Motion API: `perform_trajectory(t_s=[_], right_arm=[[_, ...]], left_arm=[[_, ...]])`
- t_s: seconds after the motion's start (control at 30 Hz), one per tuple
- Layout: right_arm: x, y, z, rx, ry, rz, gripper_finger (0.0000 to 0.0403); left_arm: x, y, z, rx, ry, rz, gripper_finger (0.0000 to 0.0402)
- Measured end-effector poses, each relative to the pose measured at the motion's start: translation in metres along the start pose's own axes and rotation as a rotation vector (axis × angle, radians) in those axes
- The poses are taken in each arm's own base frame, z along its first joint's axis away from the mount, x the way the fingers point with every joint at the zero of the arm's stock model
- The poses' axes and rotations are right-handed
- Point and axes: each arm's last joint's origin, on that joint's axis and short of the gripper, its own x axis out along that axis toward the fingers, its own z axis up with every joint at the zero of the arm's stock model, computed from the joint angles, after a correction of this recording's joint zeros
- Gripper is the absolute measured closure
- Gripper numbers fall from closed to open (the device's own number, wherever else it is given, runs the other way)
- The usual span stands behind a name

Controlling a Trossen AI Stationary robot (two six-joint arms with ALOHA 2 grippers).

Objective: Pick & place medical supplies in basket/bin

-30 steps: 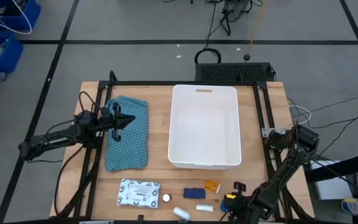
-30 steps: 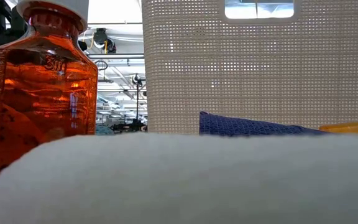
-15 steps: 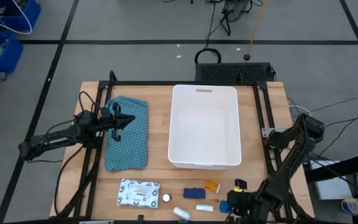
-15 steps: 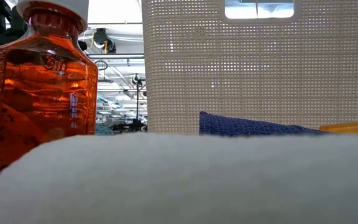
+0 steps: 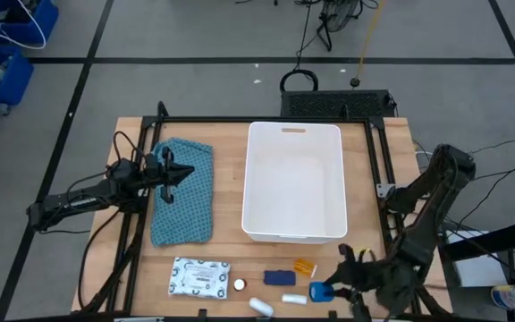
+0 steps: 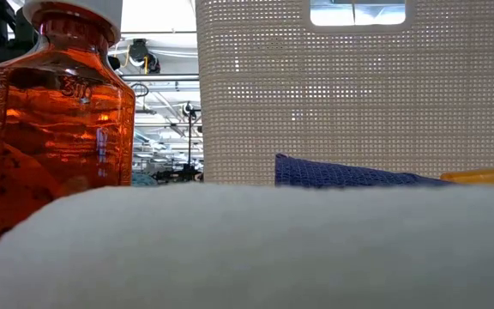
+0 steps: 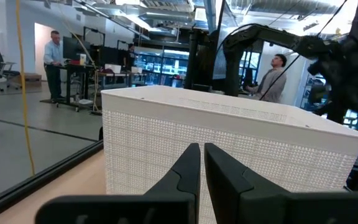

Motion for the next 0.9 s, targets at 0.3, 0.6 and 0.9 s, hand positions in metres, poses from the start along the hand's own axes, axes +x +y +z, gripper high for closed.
perform_trajectory(t_s=[0.3,0.6,0.9], right_arm=[[-0.055,-0.023,0.051,-0.148,-0.369,-0.132,0.0325],[-0.079,-0.057,0.080,-0.230,-0.410,-0.165,0.0387],[-0.059,-0.042,0.046,-0.231,-0.090,0.035,0.0397]], left_arm=[[0.000,0.000,0.000,0.000,0.001,0.000,0.0376],[0.000,0.000,0.000,-0.006,0.004,0.001,0.0376],[0.000,0.001,-0.003,-0.016,0.035,0.006,0.0376]])
